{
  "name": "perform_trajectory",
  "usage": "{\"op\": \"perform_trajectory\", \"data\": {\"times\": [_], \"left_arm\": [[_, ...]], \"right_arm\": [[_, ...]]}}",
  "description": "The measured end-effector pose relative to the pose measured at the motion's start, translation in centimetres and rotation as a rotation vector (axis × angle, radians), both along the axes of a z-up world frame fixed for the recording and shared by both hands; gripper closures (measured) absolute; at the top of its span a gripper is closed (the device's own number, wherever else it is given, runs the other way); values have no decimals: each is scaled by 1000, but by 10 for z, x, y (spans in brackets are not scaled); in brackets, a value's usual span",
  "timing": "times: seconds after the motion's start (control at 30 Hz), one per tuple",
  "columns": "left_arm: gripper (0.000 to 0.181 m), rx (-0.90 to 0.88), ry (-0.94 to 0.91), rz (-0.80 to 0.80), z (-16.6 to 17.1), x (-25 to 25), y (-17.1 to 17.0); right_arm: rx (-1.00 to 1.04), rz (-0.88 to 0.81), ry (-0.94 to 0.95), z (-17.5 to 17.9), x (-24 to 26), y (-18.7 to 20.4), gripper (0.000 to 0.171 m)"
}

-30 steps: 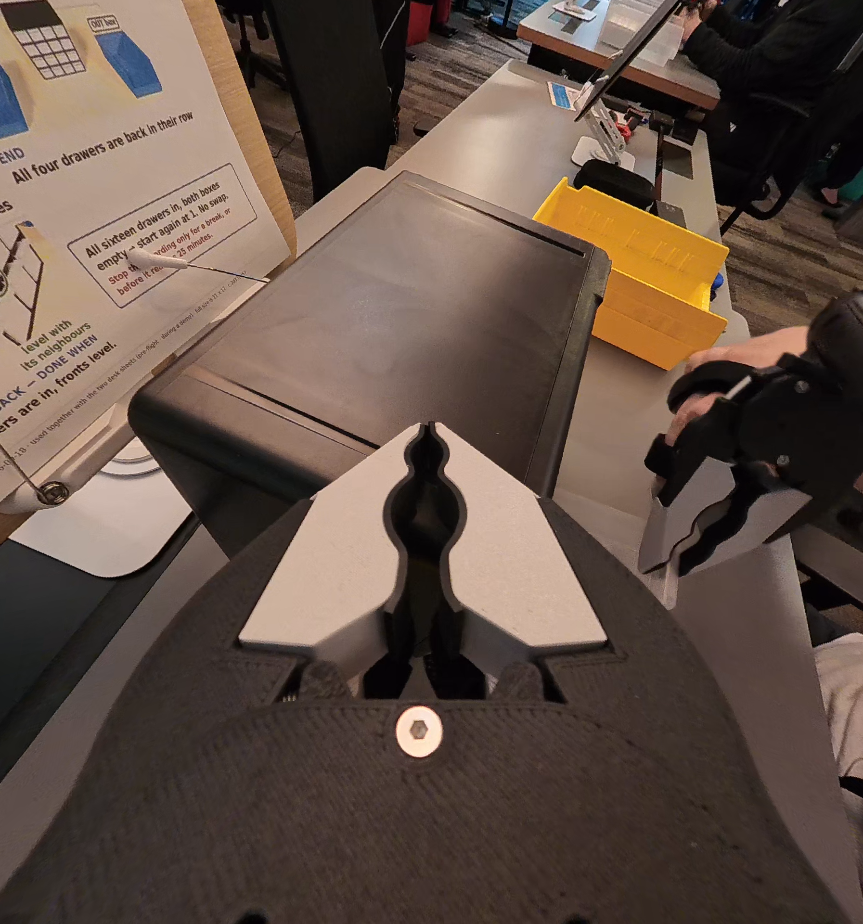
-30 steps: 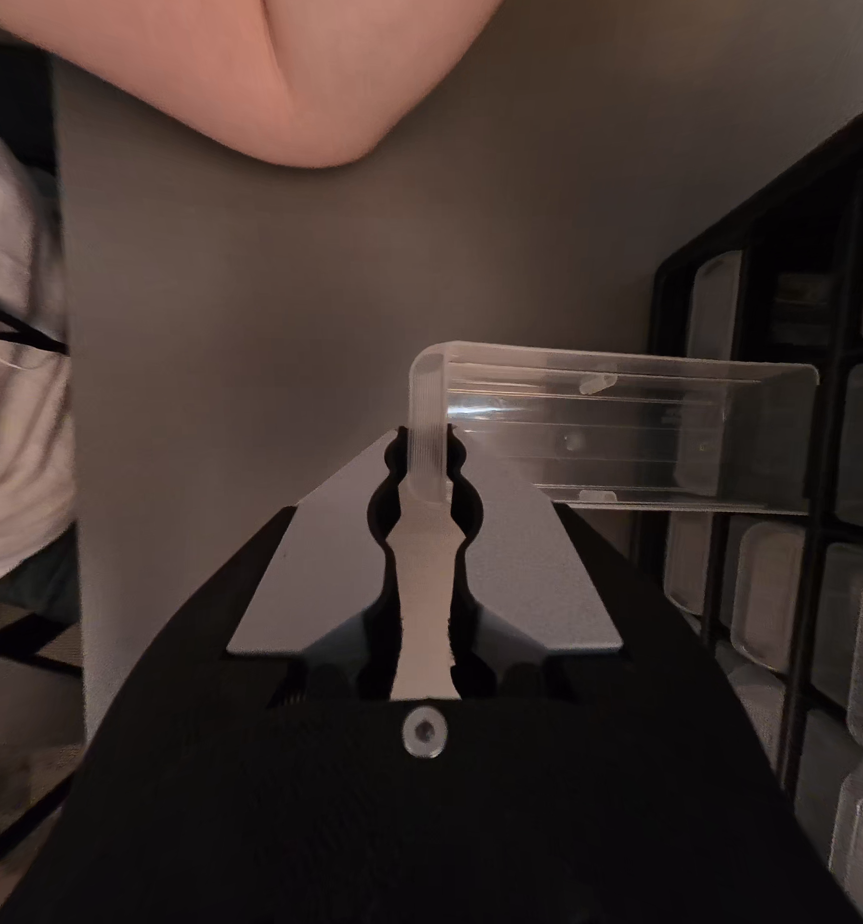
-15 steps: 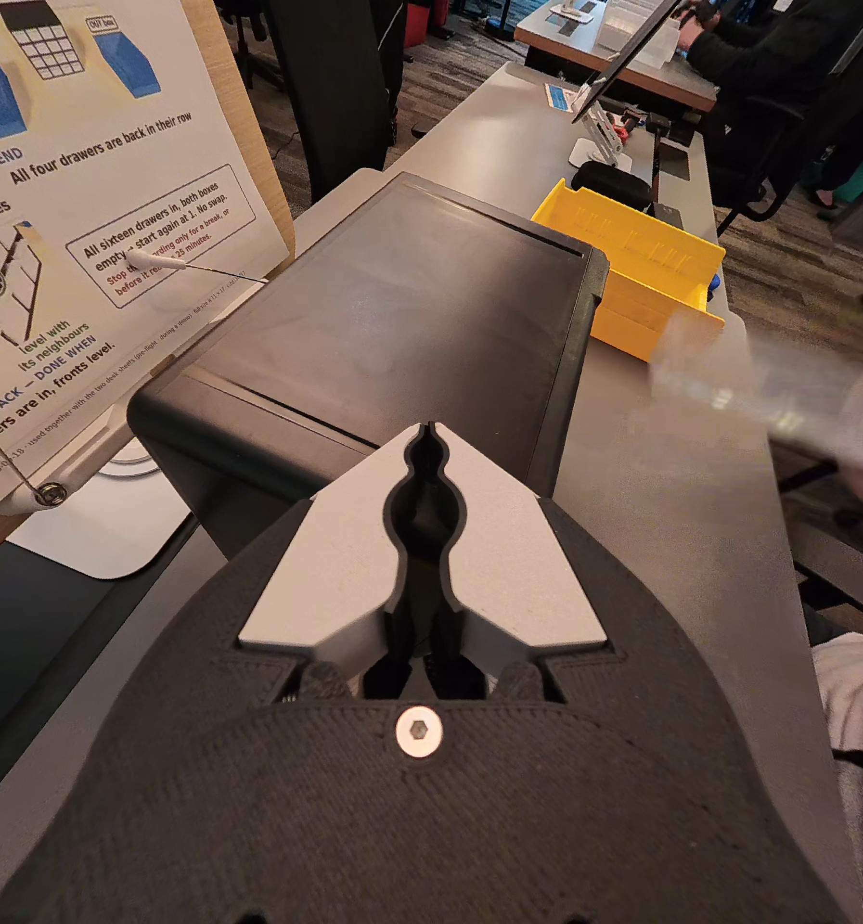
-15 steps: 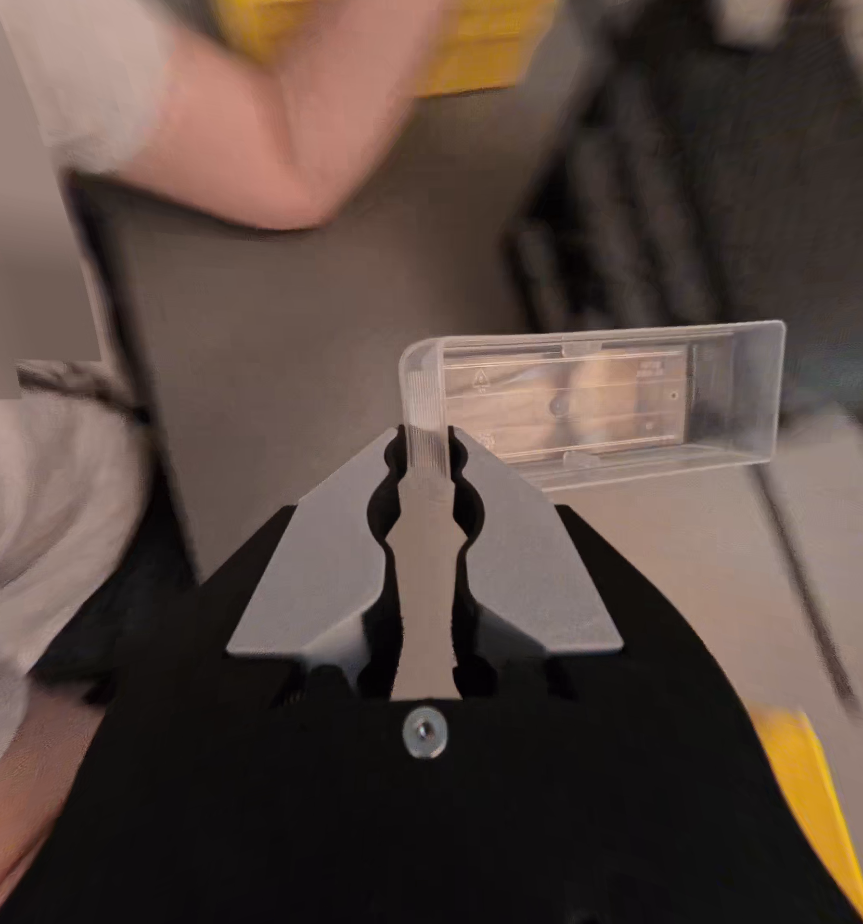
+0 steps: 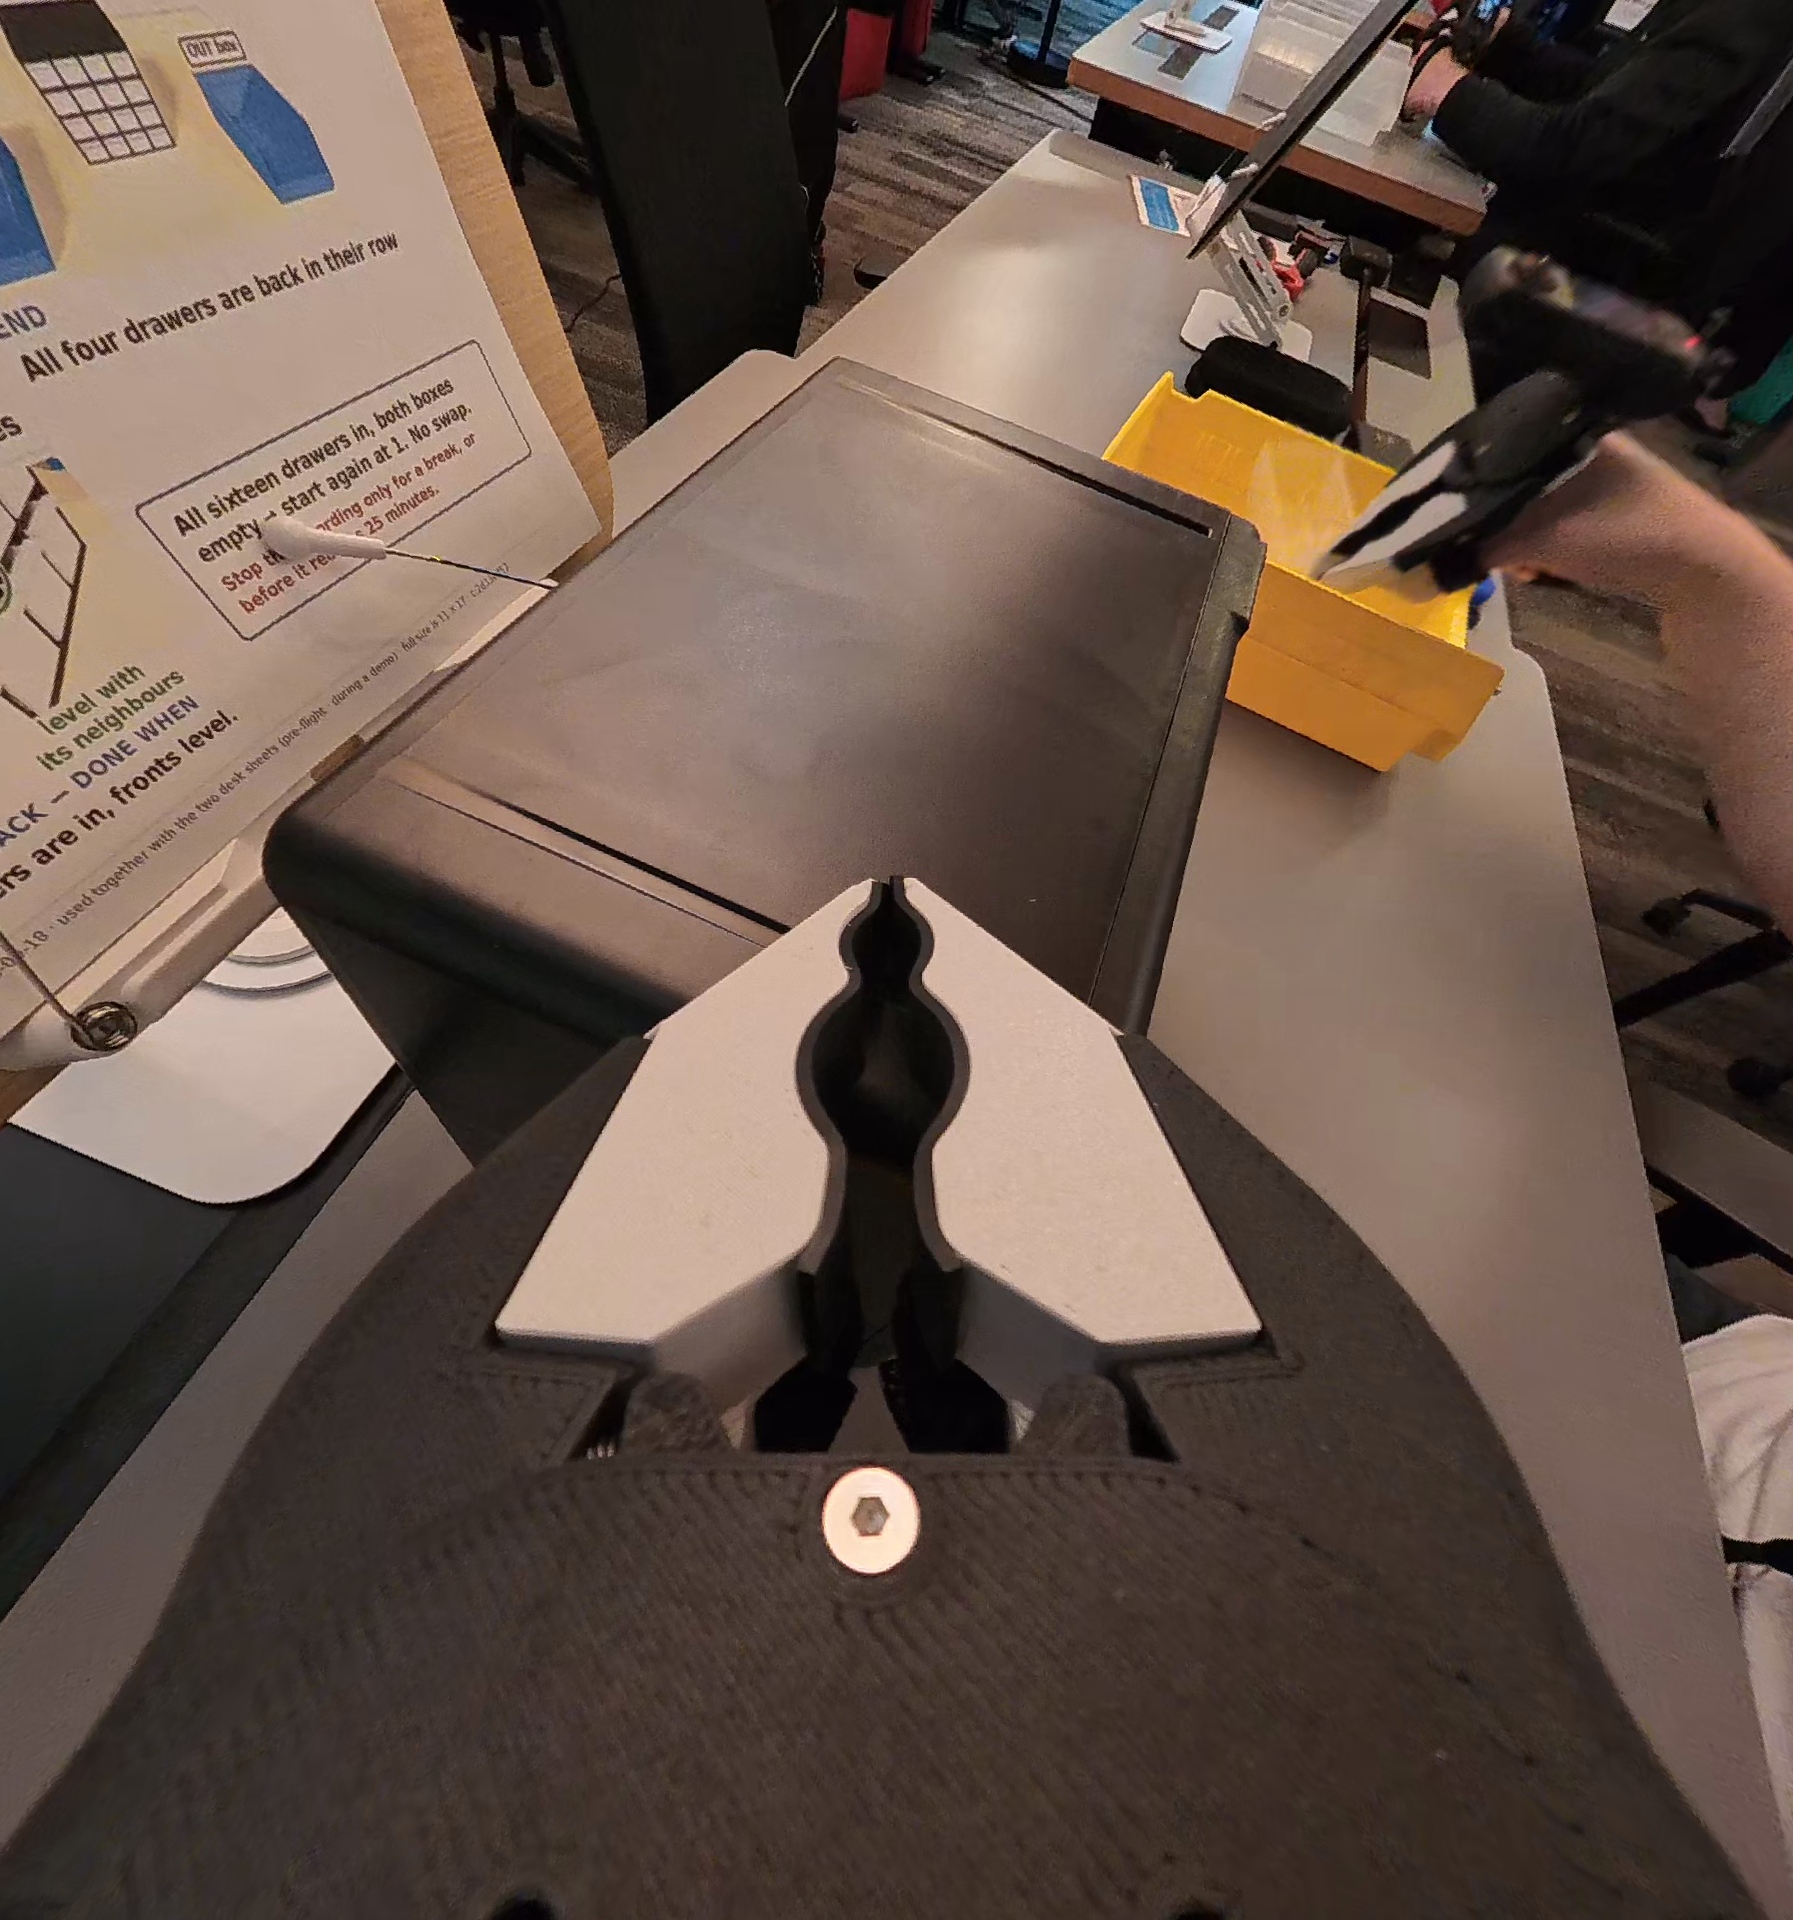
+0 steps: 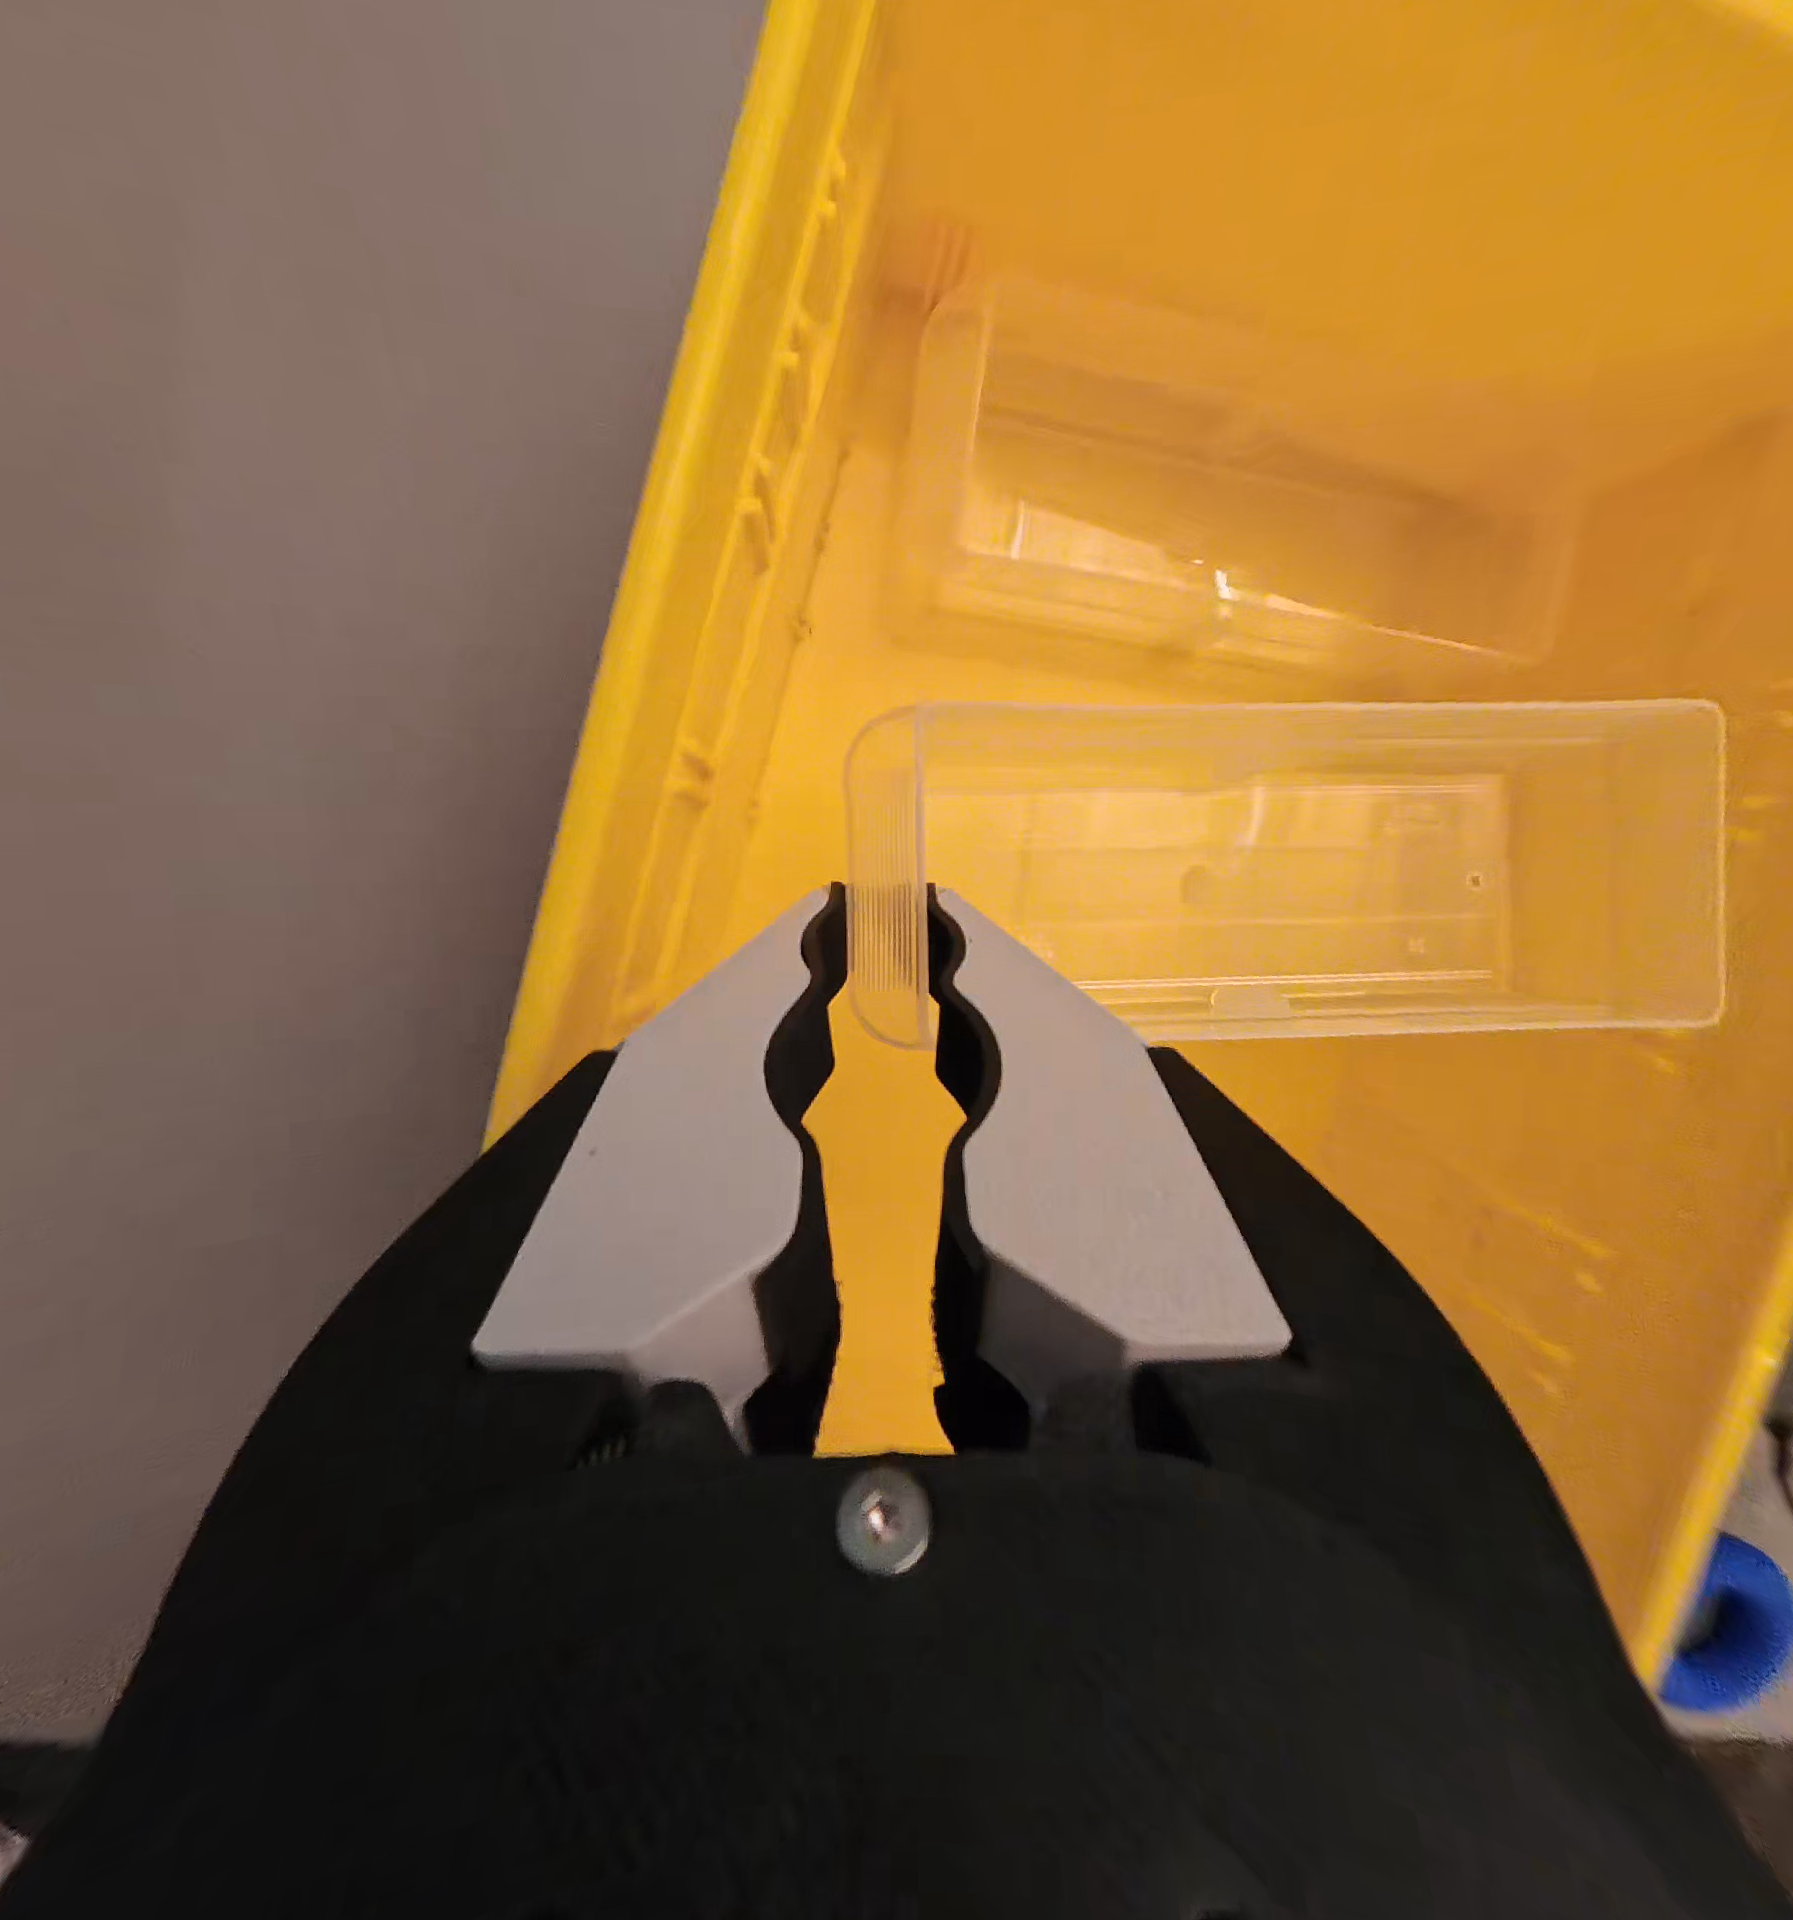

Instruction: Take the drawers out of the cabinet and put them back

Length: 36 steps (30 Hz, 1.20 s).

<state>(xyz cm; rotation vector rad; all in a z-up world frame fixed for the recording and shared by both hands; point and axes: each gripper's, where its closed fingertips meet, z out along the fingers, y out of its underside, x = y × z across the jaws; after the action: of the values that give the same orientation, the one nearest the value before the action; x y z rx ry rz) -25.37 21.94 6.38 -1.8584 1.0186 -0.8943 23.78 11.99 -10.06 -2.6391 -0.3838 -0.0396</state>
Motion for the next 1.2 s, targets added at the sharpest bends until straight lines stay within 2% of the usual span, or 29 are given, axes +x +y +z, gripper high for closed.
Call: {"op": "perform_trajectory", "data": {"times": [0.17,0.37,0.53,0.63,0.7,0.77,0.9,1.0,1.07,1.2], "left_arm": [[181,1,4,2,0,0,0],[181,3,8,5,0,0,0],[181,2,6,5,0,0,0],[181,2,6,4,0,0,0],[181,1,6,4,0,0,0],[181,3,8,5,0,0,0],[181,3,12,9,0,0,0],[181,6,20,17,0,0,0],[181,10,27,22,0,0,0],[181,14,30,26,0,0,0]], "right_arm": [[-33,-73,6,-30,10,18,160],[7,-110,39,-43,8,41,159],[44,-73,25,-45,8,50,156],[108,-29,-30,-33,9,48,144],[219,-7,-77,-9,9,47,141],[380,-32,-170,30,13,46,138],[736,-261,-491,136,29,18,135],[915,-364,-682,201,6,-11,136],[970,-388,-707,224,-18,-21,136],[1061,-367,-698,249,-61,-27,136]]}}
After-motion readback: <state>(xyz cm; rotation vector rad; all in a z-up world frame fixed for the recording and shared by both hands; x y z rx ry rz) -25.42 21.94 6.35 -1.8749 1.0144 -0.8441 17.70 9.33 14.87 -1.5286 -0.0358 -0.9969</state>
